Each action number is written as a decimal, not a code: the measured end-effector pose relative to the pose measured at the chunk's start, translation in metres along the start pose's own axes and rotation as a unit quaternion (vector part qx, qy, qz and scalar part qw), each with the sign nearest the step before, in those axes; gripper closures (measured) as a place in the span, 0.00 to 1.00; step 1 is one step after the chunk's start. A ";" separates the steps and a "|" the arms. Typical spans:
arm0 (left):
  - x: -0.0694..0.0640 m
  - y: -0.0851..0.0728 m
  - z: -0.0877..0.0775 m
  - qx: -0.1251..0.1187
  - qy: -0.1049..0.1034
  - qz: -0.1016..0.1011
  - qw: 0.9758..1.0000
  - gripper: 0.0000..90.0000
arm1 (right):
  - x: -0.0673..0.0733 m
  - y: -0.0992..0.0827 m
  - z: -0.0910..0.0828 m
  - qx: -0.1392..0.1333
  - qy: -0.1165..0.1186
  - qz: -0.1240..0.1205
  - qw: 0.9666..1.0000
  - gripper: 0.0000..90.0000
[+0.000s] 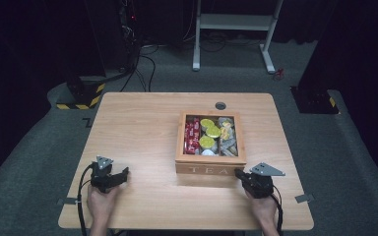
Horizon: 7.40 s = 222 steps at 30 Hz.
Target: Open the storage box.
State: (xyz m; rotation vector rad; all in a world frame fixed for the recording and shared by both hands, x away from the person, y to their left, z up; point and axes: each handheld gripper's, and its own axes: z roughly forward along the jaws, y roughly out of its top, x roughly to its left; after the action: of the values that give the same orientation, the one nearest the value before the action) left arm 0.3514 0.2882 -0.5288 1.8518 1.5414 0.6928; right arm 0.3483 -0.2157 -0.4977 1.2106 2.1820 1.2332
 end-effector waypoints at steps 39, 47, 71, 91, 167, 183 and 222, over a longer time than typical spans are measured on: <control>0.000 0.000 0.000 0.000 0.000 0.000 1.000 0.27 | 0.008 0.018 -0.003 -0.030 0.002 -0.012 0.999 1.00; 0.000 0.000 0.000 0.000 0.000 0.000 1.000 0.27 | 0.008 0.024 -0.007 -0.042 0.004 -0.016 0.999 1.00; 0.000 0.000 0.000 0.000 0.000 0.000 1.000 0.27 | 0.004 0.058 -0.024 -0.078 -0.009 -0.044 0.996 1.00; 0.000 0.000 0.000 0.000 0.000 0.000 1.000 0.27 | -0.003 0.089 -0.032 -0.091 -0.012 -0.061 0.994 1.00; -0.095 0.067 -0.017 -0.063 -0.192 0.086 0.976 0.40 | -0.032 0.162 -0.037 -0.114 -0.002 -0.046 0.992 1.00; -0.149 0.109 -0.007 -0.063 -0.244 0.133 0.959 0.35 | -0.033 0.168 -0.036 -0.113 -0.007 -0.052 0.992 1.00; -0.232 0.162 0.061 -0.018 -0.236 0.168 0.957 0.43 | -0.035 0.174 -0.035 -0.111 -0.015 -0.062 0.992 1.00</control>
State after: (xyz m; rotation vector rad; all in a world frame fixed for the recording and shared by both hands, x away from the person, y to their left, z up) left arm 0.4609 0.0326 -0.4500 2.0840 0.9163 0.3755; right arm 0.4333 -0.2179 -0.3381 0.9825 2.0028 1.3537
